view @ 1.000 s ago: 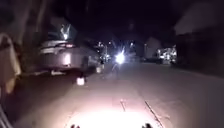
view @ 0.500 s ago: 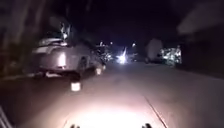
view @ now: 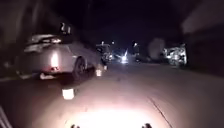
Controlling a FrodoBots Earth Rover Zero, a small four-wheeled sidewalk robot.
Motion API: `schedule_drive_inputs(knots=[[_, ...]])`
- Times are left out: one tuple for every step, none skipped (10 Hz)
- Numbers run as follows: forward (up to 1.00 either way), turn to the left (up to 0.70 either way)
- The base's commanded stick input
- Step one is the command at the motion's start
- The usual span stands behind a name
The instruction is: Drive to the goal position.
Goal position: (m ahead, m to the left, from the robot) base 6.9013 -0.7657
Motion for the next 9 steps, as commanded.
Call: schedule_drive_inputs(knots=[[0.85, -0.34], [0.85, -0.34], [0.85, -0.19], [0.85, -0.02], [0.85, 0.00], [0.85, 0.00], [0.85, 0.00], [0.85, 0.00], [0.85, 0.00]])
